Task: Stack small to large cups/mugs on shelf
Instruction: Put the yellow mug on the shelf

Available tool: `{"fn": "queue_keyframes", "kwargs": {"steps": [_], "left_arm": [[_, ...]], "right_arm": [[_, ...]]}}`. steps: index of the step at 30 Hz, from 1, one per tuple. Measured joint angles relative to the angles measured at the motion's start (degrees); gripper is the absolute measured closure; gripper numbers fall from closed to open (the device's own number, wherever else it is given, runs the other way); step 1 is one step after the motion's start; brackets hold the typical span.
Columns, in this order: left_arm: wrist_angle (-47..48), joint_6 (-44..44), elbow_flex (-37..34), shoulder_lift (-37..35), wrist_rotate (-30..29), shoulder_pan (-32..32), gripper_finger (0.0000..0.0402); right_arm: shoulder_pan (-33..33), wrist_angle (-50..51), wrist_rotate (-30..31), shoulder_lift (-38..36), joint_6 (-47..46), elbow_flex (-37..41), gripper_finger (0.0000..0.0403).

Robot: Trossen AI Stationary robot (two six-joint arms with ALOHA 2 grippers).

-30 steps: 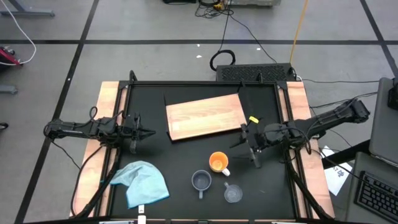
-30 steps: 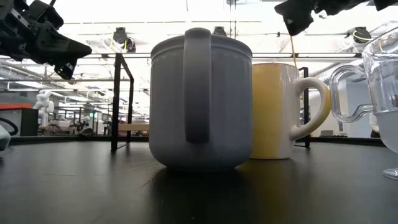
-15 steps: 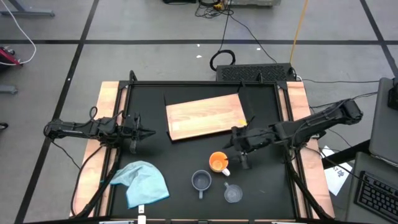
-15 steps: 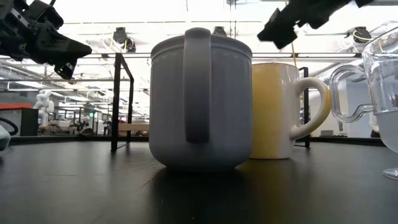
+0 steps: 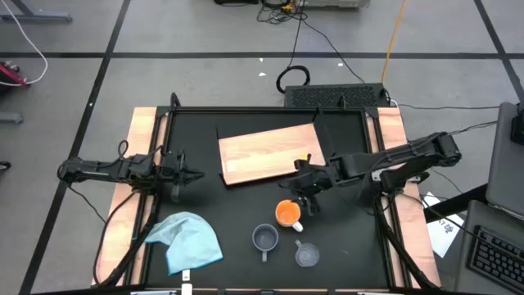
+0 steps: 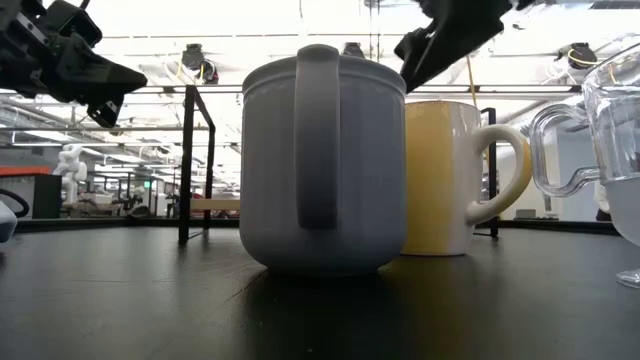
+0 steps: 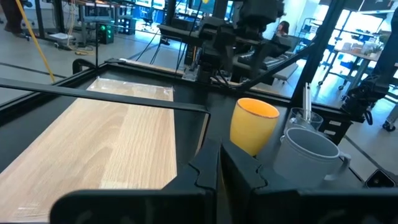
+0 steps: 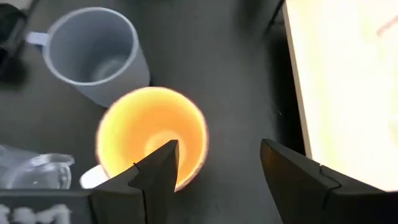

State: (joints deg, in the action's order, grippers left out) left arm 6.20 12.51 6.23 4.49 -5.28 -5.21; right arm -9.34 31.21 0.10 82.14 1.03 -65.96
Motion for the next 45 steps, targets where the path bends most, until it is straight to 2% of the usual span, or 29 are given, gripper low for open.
{"fn": "queue_keyframes", "kwargs": {"steps": [16, 31, 45], "left_arm": [[0.16, -0.02, -0.01, 0.00, 0.28, 0.00, 0.0380], [1.37, 0.23, -0.01, -0.01, 0.81, -0.02, 0.0380], [1.35, 0.14, -0.01, -0.01, 0.83, 0.00, 0.0380]], "right_arm": [[-0.12, -1.25, -0.62, 5.89, -1.85, -1.04, 0.0183], [-1.38, -7.25, -0.62, 6.21, -2.31, 3.65, 0.0183], [-1.41, -6.94, -0.62, 6.20, -3.34, 3.88, 0.0183]]}}
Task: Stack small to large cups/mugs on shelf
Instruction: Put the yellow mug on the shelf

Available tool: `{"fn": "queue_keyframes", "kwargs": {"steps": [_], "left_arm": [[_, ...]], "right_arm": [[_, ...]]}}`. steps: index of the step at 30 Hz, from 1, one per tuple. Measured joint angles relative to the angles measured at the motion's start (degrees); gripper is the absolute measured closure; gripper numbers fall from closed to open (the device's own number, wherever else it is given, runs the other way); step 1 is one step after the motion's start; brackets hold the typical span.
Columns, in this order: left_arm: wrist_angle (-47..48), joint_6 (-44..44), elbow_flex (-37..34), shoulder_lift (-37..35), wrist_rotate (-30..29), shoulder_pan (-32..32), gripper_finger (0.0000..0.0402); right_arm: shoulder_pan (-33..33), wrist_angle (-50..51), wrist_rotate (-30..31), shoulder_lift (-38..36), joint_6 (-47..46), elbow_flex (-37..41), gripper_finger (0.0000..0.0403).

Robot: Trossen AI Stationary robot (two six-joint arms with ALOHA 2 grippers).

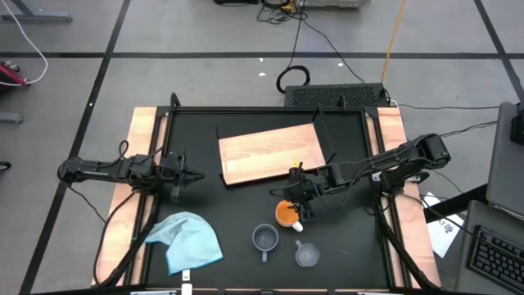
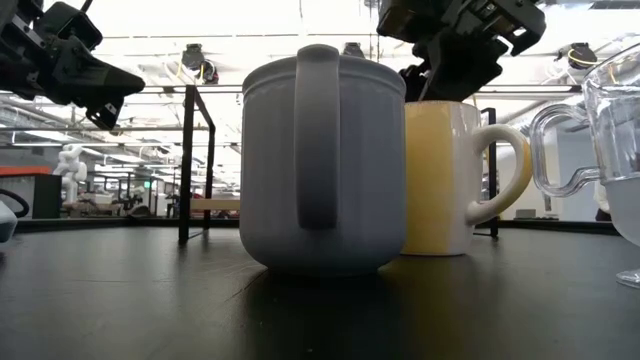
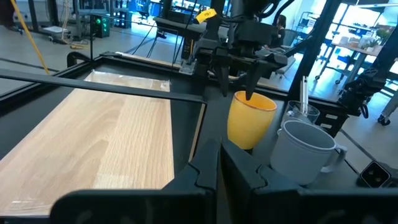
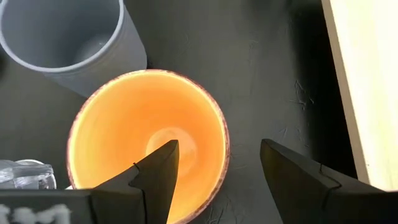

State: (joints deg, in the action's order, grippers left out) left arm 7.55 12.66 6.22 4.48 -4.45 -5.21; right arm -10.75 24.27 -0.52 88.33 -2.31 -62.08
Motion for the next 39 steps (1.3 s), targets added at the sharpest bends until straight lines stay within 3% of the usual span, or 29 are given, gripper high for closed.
{"fn": "queue_keyframes", "kwargs": {"steps": [10, 22, 39], "left_arm": [[-0.02, -0.10, 0.00, 0.01, 0.02, -0.01, 0.0380], [-0.02, -0.16, 0.00, 0.01, 0.02, 0.00, 0.0380], [1.08, -0.49, 0.00, 0.01, 0.00, 0.00, 0.0380]], "right_arm": [[-0.26, 0.53, -1.24, 0.00, 0.61, 0.00, 0.0183], [-0.26, -0.38, -3.00, 0.04, 7.73, 0.00, 0.0183], [1.45, -3.46, -5.63, 6.28, 13.40, -0.09, 0.0185]]}}
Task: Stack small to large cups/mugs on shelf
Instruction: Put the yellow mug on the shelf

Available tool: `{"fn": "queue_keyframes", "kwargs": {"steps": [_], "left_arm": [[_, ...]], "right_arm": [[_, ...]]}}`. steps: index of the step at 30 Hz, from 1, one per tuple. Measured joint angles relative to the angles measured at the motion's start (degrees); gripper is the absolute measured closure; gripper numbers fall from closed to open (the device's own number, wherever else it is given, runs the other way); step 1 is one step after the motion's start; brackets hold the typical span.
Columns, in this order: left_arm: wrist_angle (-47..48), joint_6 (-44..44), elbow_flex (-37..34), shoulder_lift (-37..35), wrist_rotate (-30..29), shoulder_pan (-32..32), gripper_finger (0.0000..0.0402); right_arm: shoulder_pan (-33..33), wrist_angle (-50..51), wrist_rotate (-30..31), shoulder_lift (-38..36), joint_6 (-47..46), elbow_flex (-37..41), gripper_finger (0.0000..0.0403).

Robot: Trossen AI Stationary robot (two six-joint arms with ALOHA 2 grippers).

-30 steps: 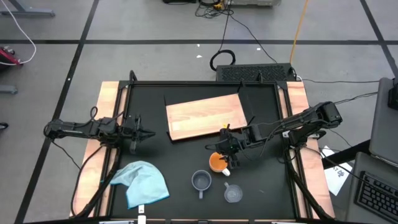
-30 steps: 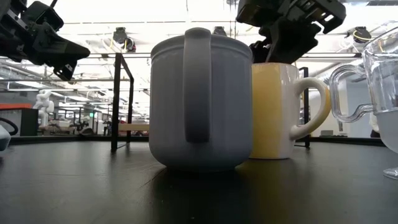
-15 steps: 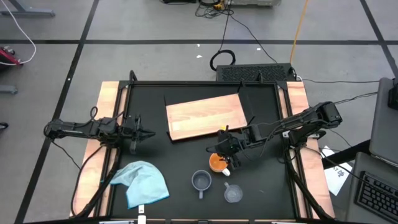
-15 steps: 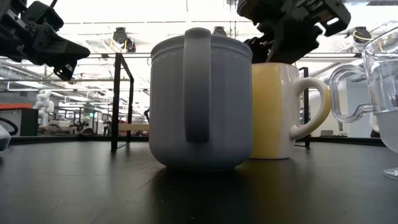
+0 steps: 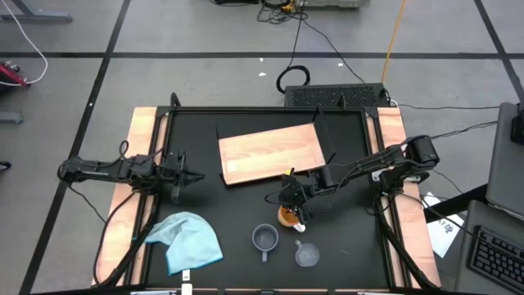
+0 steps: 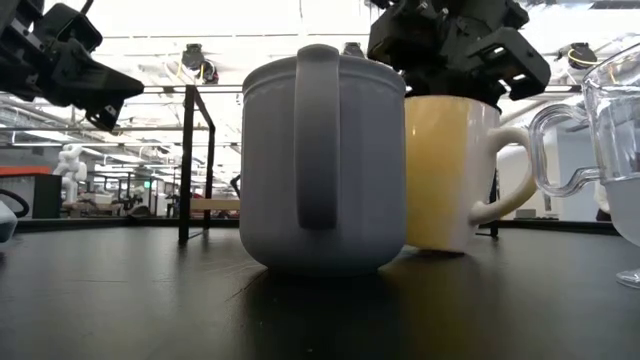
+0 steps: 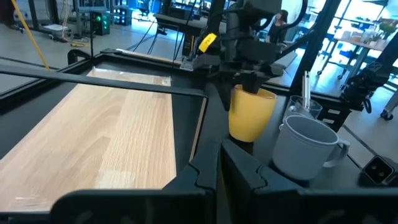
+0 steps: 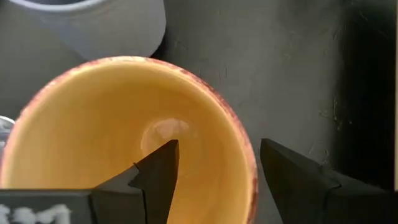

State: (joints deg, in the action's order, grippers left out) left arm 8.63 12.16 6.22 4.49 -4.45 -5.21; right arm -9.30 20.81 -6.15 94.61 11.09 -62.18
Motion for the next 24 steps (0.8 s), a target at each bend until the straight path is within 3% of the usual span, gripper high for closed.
{"fn": "queue_keyframes", "kwargs": {"steps": [5, 17, 24], "left_arm": [[1.06, -0.07, 0.01, -0.01, 0.00, -0.01, 0.0380], [2.07, -0.42, 0.00, 0.00, -0.02, -0.02, 0.0380], [2.37, -0.39, 0.00, 0.00, -0.02, 0.00, 0.0380]], "right_arm": [[-0.02, 0.66, -0.02, -0.33, 0.59, -1.44, 0.0219], [0.23, 0.39, 0.00, -0.38, 0.97, -1.77, 0.0381], [0.37, 1.04, -0.04, -0.38, -0.31, -2.13, 0.0382]]}}
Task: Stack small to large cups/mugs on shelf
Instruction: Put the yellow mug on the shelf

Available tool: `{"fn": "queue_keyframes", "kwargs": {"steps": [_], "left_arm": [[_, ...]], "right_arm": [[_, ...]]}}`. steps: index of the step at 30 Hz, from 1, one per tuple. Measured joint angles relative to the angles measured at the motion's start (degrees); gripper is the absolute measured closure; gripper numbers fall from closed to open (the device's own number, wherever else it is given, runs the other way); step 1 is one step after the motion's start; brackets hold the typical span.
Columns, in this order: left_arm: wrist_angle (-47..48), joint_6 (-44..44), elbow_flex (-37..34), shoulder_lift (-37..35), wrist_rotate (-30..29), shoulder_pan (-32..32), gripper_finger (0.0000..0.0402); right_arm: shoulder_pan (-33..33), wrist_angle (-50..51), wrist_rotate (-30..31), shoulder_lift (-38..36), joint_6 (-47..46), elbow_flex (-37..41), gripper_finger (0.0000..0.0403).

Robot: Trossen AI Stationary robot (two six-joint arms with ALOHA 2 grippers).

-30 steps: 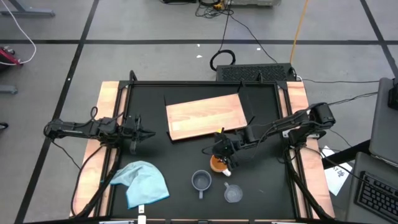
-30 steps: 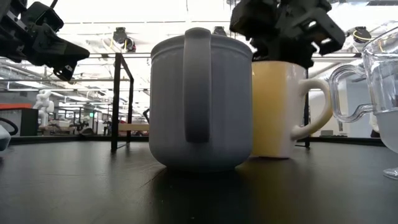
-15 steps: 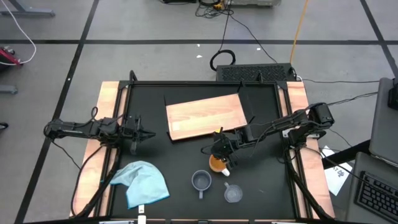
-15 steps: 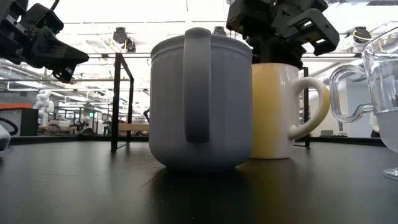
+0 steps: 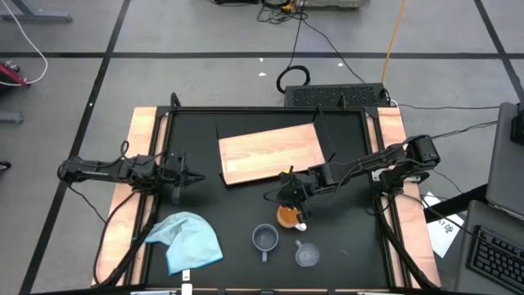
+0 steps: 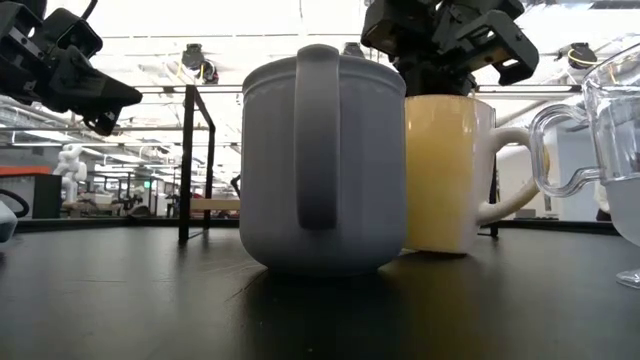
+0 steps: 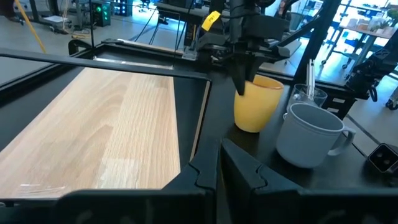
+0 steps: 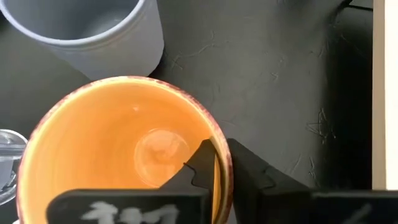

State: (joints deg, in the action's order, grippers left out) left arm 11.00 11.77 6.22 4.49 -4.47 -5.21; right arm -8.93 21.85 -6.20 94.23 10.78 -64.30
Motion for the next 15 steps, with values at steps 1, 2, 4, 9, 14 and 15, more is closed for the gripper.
{"fn": "queue_keyframes", "kwargs": {"steps": [1, 2, 4, 9, 14, 15], "left_arm": [[0.00, 0.00, 0.00, -0.01, 0.00, 0.00, 0.0380], [-0.03, 0.00, 0.00, -0.01, 0.00, -0.01, 0.0380], [-0.02, 0.01, 0.01, -0.02, 0.00, -0.01, 0.0380], [-0.04, 0.01, 0.01, -0.01, 0.00, 0.00, 0.0380], [0.01, 0.02, 0.00, 0.00, 0.00, 0.00, 0.0380], [0.02, 0.03, 0.02, -0.02, 0.00, 0.00, 0.0380]], "right_arm": [[0.00, 0.82, 0.02, 0.08, -0.37, -0.58, 0.0382], [0.00, 1.65, 0.11, 0.14, -0.75, -1.25, 0.0384], [-0.02, 3.37, 0.13, 0.20, -1.16, -3.15, 0.0391], [0.15, 7.28, 0.13, 0.11, -1.32, -8.50, 0.0392], [1.45, 11.10, 0.31, 0.09, -3.53, -12.86, 0.0392], [1.85, 11.85, 0.49, 0.07, -4.10, -13.40, 0.0392]]}}
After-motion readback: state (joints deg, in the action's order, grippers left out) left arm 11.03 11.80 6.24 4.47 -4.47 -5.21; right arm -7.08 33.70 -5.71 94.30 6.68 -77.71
